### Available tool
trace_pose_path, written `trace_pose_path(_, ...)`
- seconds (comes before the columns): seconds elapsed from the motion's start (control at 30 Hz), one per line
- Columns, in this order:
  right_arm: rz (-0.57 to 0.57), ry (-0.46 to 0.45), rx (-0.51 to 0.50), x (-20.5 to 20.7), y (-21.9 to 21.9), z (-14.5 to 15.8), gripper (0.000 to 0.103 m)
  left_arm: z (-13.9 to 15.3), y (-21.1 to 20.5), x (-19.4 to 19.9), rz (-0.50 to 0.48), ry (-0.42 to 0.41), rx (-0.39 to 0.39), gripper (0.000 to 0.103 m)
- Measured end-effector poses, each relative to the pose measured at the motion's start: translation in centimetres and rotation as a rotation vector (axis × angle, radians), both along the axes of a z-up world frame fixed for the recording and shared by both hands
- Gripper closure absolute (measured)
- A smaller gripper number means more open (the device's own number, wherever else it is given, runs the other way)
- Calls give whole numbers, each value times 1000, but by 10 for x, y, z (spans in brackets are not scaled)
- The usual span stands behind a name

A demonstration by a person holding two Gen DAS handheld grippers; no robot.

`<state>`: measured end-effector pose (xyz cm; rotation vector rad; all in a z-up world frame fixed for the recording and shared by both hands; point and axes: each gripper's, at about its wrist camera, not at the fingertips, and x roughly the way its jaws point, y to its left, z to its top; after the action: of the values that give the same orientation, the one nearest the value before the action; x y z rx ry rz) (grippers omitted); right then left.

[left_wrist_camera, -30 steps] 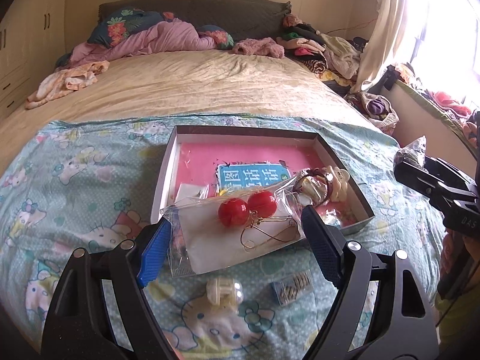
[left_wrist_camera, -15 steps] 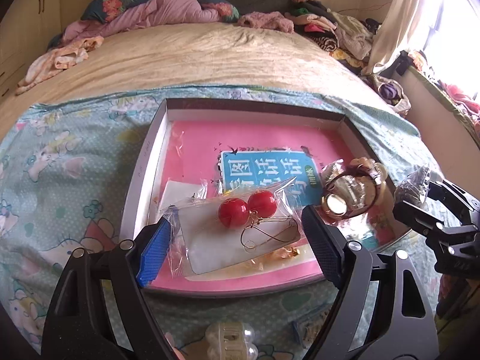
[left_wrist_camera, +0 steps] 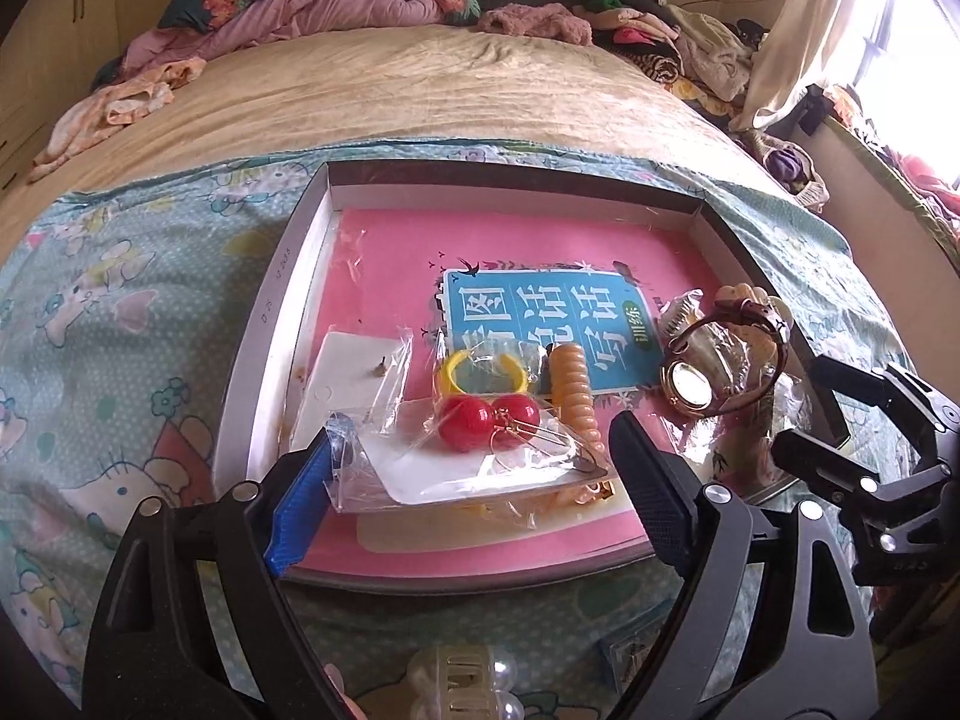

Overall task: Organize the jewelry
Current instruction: 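Open right tool in box while left tool releases the earring card, then withdraw both tools from the box toward the remaining jewelry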

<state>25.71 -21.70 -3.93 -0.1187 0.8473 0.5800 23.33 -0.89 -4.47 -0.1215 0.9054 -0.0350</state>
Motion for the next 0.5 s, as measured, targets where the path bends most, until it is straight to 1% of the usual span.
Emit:
trace_pose_path(0.23, 8, -53, 50, -24, -9, 24, 10, 18, 3, -16, 9, -39, -7, 12)
trace_pose_path(0.5, 59, -71, 68, -52, -3, 43, 9, 39, 12, -40, 40, -81, 12, 11)
